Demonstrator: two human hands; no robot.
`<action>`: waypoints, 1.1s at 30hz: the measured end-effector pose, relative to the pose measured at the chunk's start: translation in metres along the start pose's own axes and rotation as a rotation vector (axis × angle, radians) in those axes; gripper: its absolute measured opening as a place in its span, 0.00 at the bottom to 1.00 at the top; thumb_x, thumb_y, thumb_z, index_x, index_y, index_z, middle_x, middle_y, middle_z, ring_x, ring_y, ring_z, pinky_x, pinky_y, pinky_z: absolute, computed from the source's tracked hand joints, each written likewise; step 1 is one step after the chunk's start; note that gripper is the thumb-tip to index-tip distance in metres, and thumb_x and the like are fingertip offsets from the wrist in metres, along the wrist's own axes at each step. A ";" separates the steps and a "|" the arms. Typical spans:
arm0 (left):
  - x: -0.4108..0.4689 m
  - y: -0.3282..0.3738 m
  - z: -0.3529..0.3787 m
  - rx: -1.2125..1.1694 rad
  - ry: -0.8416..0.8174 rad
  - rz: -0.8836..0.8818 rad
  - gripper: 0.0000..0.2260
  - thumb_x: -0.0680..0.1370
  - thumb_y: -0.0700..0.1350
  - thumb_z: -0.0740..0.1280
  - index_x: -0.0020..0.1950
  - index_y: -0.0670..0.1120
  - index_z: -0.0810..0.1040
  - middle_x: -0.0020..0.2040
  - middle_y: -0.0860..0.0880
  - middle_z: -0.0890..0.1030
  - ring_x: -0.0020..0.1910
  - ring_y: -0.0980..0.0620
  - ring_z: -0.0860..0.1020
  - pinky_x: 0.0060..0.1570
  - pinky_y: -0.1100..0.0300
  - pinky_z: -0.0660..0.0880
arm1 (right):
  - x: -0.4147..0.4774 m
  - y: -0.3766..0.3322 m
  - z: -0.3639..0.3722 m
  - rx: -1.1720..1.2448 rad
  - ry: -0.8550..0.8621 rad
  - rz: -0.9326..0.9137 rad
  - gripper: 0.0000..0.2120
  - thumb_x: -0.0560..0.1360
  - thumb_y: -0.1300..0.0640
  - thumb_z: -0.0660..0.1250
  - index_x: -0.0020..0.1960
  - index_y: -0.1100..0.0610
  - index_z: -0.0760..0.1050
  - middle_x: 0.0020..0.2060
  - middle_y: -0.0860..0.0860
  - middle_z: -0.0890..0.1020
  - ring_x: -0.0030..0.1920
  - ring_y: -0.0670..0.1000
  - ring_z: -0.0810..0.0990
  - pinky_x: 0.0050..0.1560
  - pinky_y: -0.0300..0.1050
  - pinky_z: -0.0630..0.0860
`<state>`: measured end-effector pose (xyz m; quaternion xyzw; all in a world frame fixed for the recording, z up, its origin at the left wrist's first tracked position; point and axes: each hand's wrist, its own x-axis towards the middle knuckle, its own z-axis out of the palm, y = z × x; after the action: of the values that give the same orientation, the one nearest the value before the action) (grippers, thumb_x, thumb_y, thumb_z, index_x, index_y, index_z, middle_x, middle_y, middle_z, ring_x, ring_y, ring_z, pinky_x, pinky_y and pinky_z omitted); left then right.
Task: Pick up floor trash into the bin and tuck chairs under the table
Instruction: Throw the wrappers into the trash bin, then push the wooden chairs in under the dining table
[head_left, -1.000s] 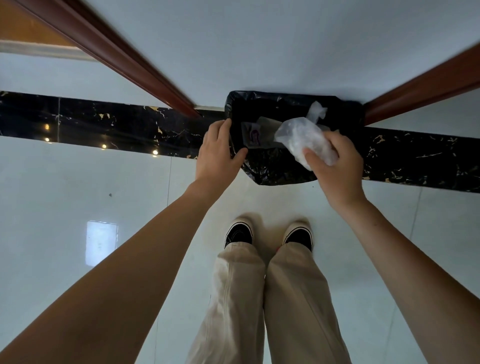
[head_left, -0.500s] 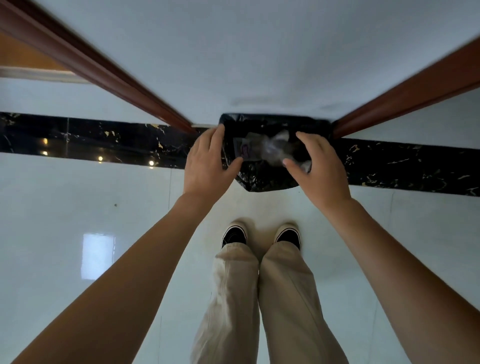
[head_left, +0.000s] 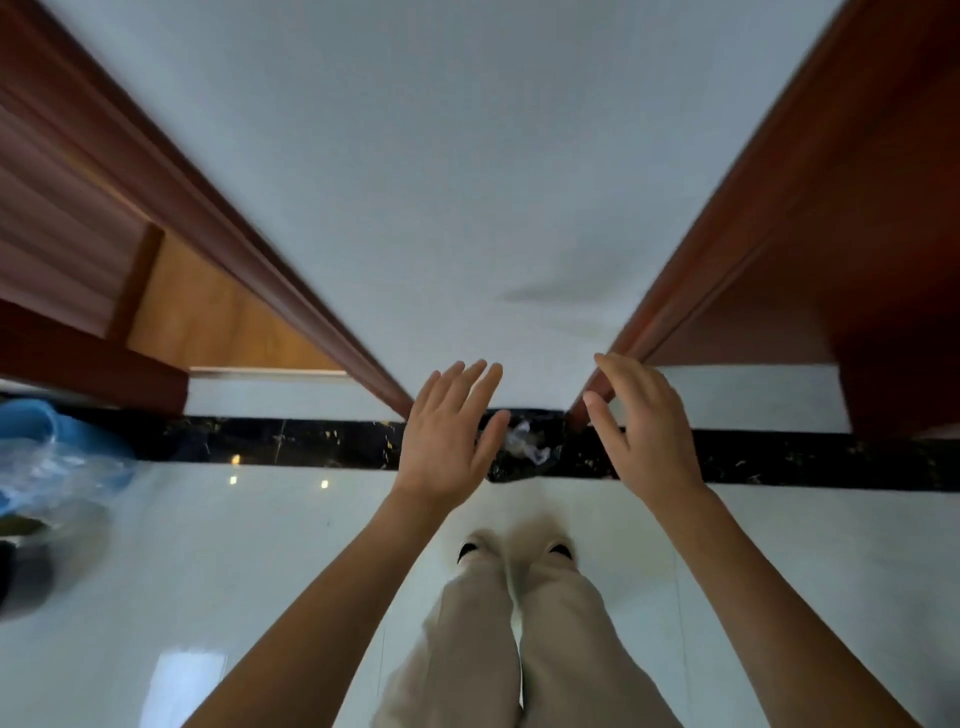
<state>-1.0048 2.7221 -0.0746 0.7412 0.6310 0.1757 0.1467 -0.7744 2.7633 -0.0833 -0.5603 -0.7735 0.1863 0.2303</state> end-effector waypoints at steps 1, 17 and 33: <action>-0.001 0.013 -0.018 0.015 0.013 0.035 0.23 0.82 0.55 0.50 0.74 0.46 0.66 0.71 0.46 0.71 0.72 0.44 0.65 0.71 0.45 0.59 | -0.002 -0.013 -0.020 -0.007 0.019 -0.007 0.24 0.82 0.46 0.54 0.68 0.62 0.72 0.63 0.58 0.78 0.64 0.58 0.74 0.62 0.57 0.72; -0.034 0.066 -0.097 0.003 -0.149 0.496 0.24 0.82 0.56 0.46 0.74 0.49 0.66 0.70 0.49 0.72 0.72 0.46 0.66 0.72 0.47 0.60 | -0.148 -0.104 -0.074 -0.079 0.300 0.483 0.29 0.81 0.39 0.46 0.71 0.55 0.70 0.66 0.53 0.76 0.66 0.56 0.72 0.64 0.56 0.71; -0.083 0.149 -0.092 -0.198 -0.312 1.036 0.24 0.82 0.56 0.49 0.72 0.47 0.69 0.69 0.50 0.73 0.69 0.50 0.67 0.71 0.53 0.60 | -0.318 -0.205 -0.088 -0.239 0.603 1.043 0.28 0.81 0.38 0.48 0.73 0.51 0.68 0.68 0.49 0.74 0.69 0.52 0.70 0.68 0.51 0.68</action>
<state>-0.9257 2.6157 0.0666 0.9548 0.1349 0.1714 0.2021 -0.8000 2.4012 0.0545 -0.9151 -0.3136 0.0198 0.2529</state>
